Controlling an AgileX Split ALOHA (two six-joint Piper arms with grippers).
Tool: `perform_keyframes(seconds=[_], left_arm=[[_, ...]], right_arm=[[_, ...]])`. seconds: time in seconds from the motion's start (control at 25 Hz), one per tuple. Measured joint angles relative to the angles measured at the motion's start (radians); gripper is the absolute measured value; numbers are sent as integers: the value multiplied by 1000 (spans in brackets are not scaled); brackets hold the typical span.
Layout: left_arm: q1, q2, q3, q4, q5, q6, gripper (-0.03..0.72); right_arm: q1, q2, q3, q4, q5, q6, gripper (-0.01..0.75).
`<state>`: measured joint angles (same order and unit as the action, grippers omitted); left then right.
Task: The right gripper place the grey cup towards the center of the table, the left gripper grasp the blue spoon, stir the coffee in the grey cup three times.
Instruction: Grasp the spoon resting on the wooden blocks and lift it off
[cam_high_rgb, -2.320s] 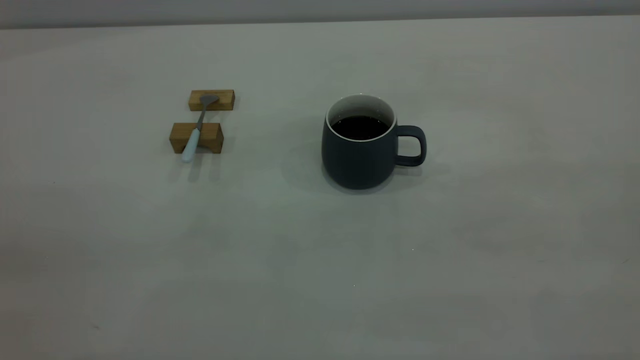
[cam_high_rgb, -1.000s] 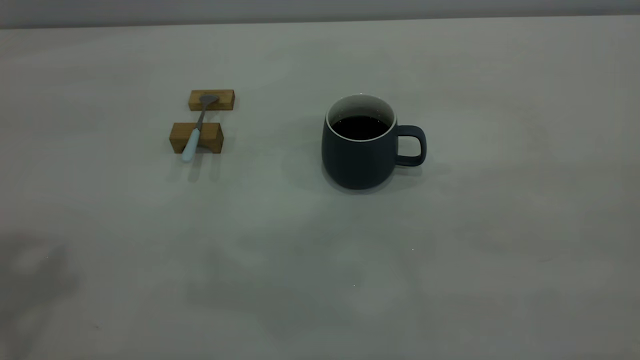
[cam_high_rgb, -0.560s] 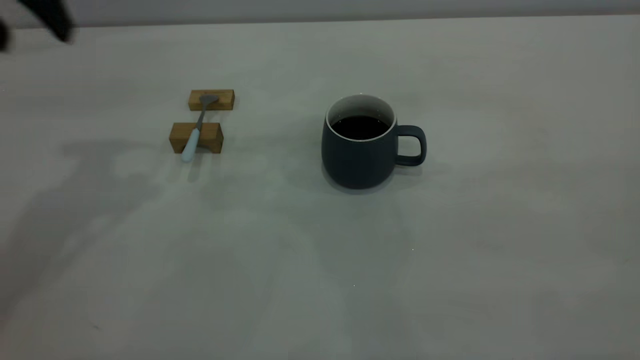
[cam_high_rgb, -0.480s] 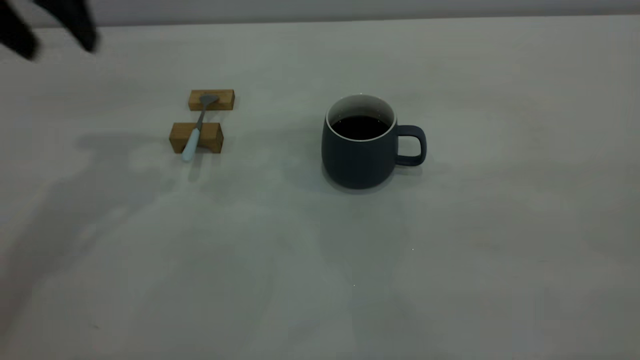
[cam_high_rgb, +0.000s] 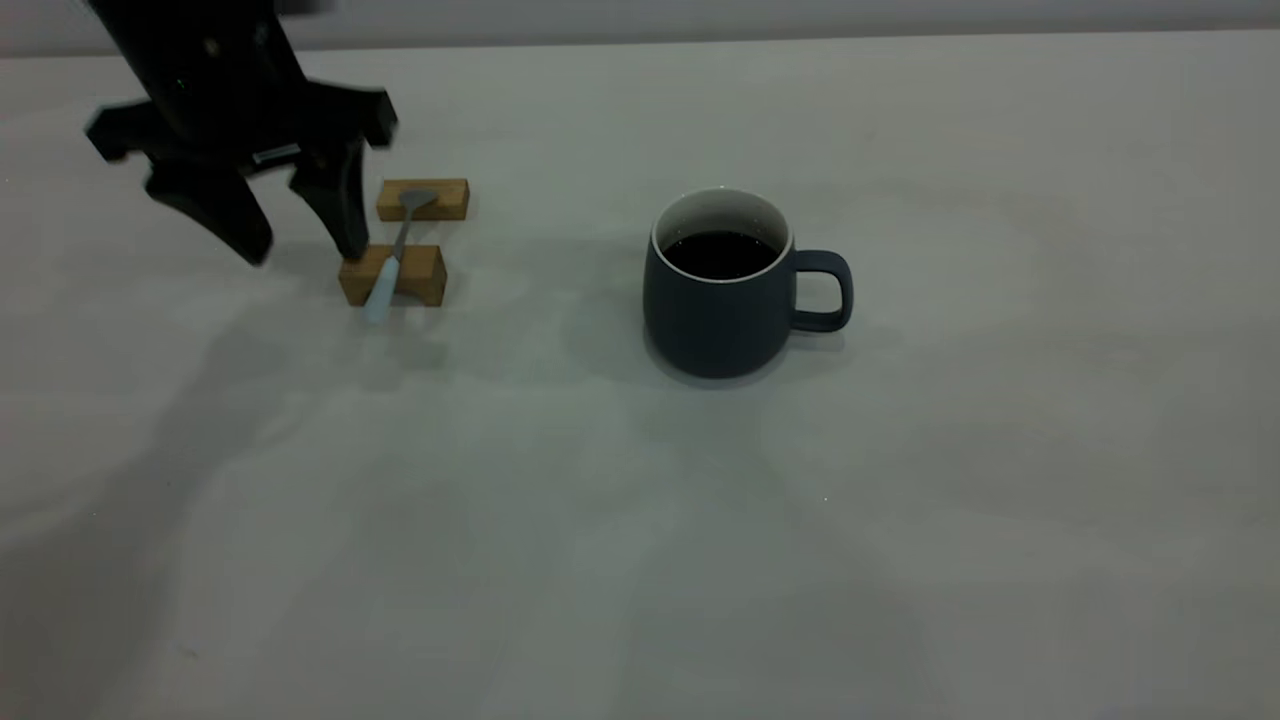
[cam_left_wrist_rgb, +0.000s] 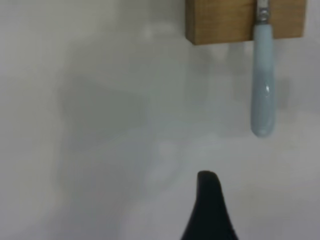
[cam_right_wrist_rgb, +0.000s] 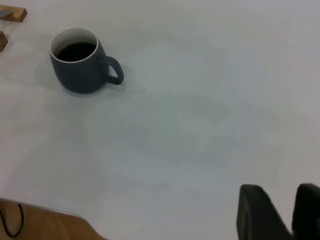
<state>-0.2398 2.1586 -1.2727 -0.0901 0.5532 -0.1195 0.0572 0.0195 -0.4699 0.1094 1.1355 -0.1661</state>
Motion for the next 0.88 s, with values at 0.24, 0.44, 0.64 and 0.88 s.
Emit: perform_keyframes(seconds=[0.24,0.44,0.64,0.88], left_arm=[[-15,82,-26,0,-62,7,615],[-29,150,-78,0,-89,9,608],[-37,215,-122,-4,-93,9,572],[-39,234,-128,-6,-96,1,331]], right_arm=[[-2,0,0,0,0,0,217],[-2,0,0,-1,0,0,224],[-2,0,0,-1,0,0,228],[-2,0,0,-1,0,0,229]])
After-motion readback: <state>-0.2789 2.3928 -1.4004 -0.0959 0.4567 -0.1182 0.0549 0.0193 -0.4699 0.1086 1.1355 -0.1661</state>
